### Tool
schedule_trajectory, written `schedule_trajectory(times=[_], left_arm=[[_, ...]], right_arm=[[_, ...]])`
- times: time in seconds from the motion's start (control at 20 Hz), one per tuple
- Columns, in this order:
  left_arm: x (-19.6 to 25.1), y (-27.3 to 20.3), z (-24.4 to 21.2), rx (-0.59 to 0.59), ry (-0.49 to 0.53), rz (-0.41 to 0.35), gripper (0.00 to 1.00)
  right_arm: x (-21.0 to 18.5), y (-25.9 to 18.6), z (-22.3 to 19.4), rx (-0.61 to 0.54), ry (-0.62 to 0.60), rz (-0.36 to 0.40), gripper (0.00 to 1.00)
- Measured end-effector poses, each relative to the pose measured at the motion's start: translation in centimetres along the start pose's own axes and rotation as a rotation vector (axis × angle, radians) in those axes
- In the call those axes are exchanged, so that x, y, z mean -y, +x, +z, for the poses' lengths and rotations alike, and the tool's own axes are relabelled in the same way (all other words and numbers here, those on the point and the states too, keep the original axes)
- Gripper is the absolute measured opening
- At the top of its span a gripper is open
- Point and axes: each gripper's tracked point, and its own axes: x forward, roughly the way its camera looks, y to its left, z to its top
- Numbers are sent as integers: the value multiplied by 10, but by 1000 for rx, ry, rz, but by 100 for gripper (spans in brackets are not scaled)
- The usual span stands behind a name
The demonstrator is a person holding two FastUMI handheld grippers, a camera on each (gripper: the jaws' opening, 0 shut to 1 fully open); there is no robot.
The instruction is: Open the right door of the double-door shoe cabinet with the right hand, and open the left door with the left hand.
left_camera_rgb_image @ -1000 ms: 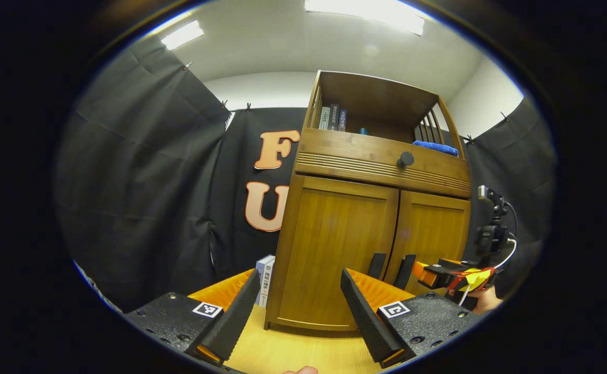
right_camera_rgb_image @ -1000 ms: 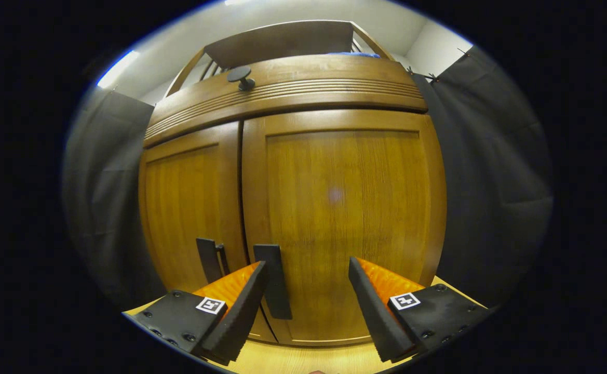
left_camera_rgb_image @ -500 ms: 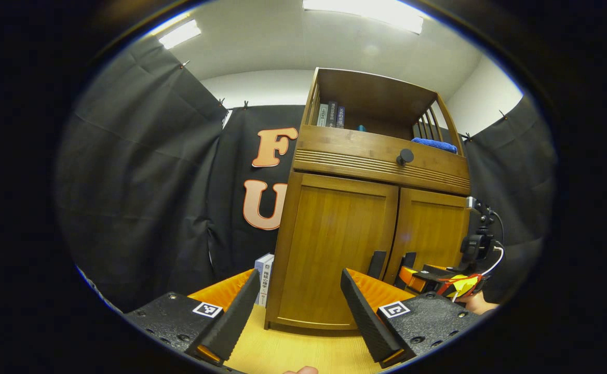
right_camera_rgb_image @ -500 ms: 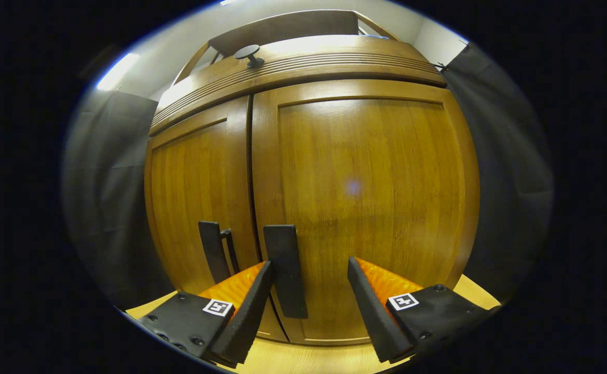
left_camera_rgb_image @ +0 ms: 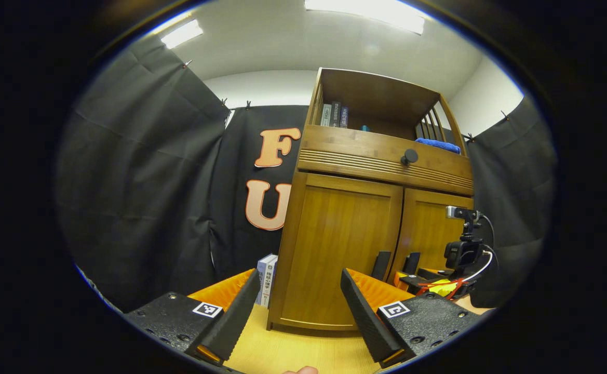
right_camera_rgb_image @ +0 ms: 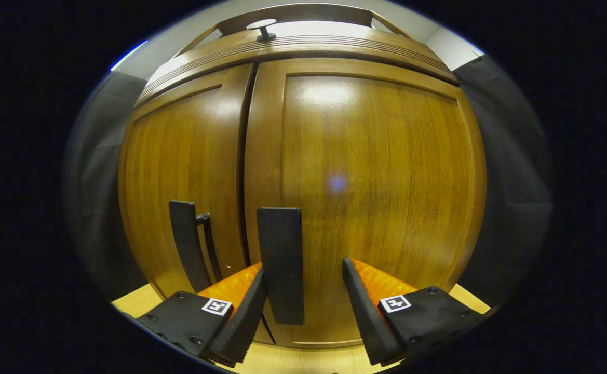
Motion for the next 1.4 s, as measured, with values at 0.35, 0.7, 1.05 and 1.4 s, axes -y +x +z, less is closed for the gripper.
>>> schedule_trajectory(times=[0.35,0.7,1.05,1.4], left_arm=[[-9,0,-1,-10,-12,8,95],[-15,-12,12,40,-33,14,91],[-24,-26,19,54,-16,31,94],[-30,-35,21,53,12,41,95]], right_arm=[[-17,2,-2,10,67,50,42],[-18,2,-5,-46,37,72,29],[-18,-6,-2,-70,50,73,29],[-14,-34,7,-79,51,95,29]])
